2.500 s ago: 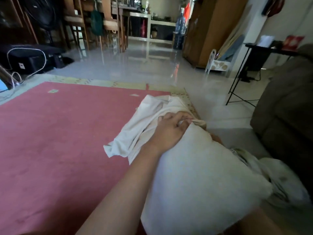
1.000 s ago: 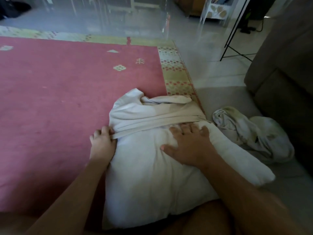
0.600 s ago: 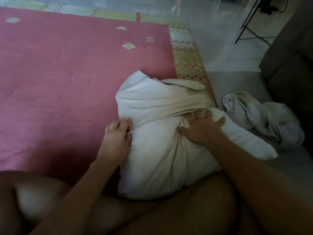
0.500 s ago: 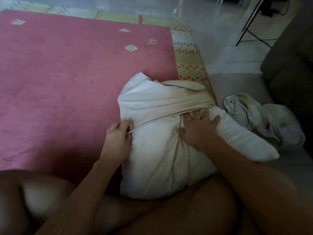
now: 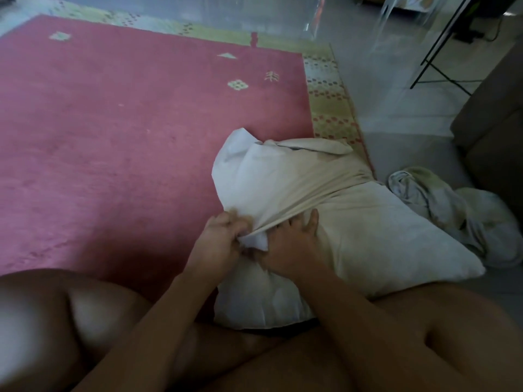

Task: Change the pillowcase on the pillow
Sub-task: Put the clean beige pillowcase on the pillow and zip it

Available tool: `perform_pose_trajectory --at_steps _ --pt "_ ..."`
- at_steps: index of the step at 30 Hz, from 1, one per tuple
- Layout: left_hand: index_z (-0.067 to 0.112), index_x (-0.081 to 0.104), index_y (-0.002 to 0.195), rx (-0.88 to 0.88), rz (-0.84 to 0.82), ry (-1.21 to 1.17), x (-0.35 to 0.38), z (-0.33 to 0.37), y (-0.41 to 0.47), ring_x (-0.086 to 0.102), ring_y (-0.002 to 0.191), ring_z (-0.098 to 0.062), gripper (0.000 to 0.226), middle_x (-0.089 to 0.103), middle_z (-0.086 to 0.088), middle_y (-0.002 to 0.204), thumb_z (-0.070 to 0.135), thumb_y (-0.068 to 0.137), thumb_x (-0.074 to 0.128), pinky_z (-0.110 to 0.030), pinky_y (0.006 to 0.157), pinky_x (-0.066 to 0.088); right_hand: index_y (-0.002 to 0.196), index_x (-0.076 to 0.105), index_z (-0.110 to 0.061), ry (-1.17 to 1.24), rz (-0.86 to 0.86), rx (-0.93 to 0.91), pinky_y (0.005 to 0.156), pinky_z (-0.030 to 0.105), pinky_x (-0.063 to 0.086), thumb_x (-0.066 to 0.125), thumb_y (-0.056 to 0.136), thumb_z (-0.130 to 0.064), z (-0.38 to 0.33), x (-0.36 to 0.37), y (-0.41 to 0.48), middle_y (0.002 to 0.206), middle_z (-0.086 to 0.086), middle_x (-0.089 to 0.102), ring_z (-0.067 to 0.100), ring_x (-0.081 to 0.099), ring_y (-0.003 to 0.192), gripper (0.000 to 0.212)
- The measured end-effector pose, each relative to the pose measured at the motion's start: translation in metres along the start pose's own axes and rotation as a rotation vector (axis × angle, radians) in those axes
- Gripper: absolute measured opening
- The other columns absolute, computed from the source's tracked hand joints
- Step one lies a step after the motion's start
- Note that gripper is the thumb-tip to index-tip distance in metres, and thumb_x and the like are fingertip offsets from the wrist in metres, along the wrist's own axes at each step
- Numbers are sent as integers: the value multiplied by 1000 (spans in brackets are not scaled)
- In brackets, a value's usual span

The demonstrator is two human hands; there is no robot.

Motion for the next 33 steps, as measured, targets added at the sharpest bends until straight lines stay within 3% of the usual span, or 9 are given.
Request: perform_pose_trajectory --at_steps 5,7,9,12,15,19,24,27,33 --pt "30 63 88 -241 38 -273 -12 -15 1 59 76 3 30 65 22 80 3 77 57 -16 75 44 154 21 -21 30 -116 -55 118 62 3 45 88 -68 11 -33 -14 163 12 14 39 4 151 84" --pt "34 63 98 -305 70 -330 -13 -18 8 61 87 4 21 66 29 92 21 82 64 -13 89 40 145 42 -26 205 -89 -142 117 50 27 52 88 -55 26 -49 -15 154 6 38 31 28 145 66" --pt "39 56 116 -225 104 -118 -9 -11 20 57 112 -8 37 61 25 118 54 83 55 -24 99 30 112 72 -24 502 96 -131 101 38 47 58 84 -41 47 -70 -1 116 -1 71 21 62 114 35" --pt "48 37 143 -142 -33 97 14 16 38 33 141 -21 66 38 7 151 76 83 34 -50 114 28 90 71 -27 487 438 26 100 27 39 46 76 -39 89 -81 51 87 -6 75 23 66 101 31" --pt "54 18 151 -129 -87 221 46 34 34 6 152 -24 67 11 1 165 75 88 17 -61 120 6 108 68 -38 324 233 179 108 35 34 40 72 -48 136 -72 115 112 -5 69 29 50 126 47" --pt "59 28 146 -106 -8 113 51 21 34 7 153 -21 55 16 5 165 70 93 17 -60 120 4 140 49 -39 85 13 230 118 56 20 41 90 -44 176 -71 170 154 13 36 39 18 146 51" --pt "58 43 136 -92 84 55 53 19 39 19 149 -19 44 28 9 159 66 95 30 -56 118 12 156 16 -28 58 43 368 119 59 7 51 95 -49 191 -91 212 166 9 -2 37 -6 151 74" --pt "60 43 134 -100 94 29 56 15 42 17 149 -13 42 26 14 158 65 94 34 -53 119 10 152 28 -30 241 146 555 117 57 18 49 93 -50 180 -97 220 165 5 7 38 8 149 66" --pt "63 44 129 -118 126 -22 50 19 42 18 144 -4 40 27 21 153 69 90 37 -49 119 10 133 60 -28 198 143 -189 117 42 27 47 89 -47 115 -66 199 137 7 60 27 45 136 49"
Point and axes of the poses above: each hand's wrist, its own y-axis towards the middle knuckle, its own x-axis out of the palm, z = x × y, the point moved 2 cm from there along y, towards the middle knuckle
